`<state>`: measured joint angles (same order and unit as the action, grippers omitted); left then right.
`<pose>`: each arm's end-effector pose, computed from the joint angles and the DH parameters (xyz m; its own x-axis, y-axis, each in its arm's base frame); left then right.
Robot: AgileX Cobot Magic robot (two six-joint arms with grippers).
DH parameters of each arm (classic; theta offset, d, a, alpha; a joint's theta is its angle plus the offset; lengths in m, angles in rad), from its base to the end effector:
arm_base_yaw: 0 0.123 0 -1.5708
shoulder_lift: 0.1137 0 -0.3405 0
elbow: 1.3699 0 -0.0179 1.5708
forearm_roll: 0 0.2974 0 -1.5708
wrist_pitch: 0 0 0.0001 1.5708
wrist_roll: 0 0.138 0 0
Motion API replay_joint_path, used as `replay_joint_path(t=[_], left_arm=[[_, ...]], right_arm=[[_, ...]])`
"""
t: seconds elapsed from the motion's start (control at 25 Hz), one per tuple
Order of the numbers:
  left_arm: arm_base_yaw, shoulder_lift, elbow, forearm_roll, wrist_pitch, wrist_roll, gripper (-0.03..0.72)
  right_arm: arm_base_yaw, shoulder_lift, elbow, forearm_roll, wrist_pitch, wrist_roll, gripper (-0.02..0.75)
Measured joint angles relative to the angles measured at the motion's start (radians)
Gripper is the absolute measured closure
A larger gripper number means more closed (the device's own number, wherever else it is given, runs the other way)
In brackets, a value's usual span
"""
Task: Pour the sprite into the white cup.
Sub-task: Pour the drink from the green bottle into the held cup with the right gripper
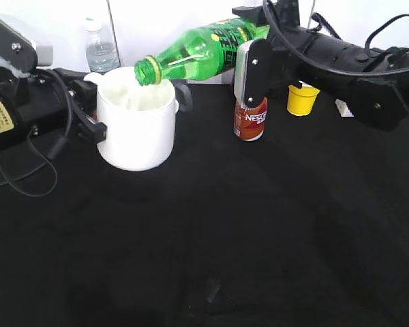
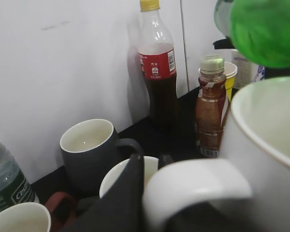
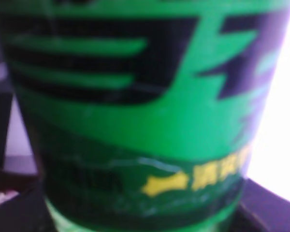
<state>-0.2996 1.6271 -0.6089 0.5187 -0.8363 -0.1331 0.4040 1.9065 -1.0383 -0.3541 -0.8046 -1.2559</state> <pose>0.3444 -0.1595 0.2095 -0.0098 0.2271 -0.9738 0.6407 0.7492 0.1682 0.4511 0.2303 0.2318 0.6086 -0.7907 -0.0660 -0.0467 0.0473 -0.9978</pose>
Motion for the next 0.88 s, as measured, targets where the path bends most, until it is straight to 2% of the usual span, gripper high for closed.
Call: replay_joint_path(t=[0.88], left_arm=[[0.000, 0.000, 0.000, 0.009, 0.105, 0.000, 0.627]], right_arm=[[0.000, 0.000, -0.002, 0.029, -0.007, -0.135, 0.309]])
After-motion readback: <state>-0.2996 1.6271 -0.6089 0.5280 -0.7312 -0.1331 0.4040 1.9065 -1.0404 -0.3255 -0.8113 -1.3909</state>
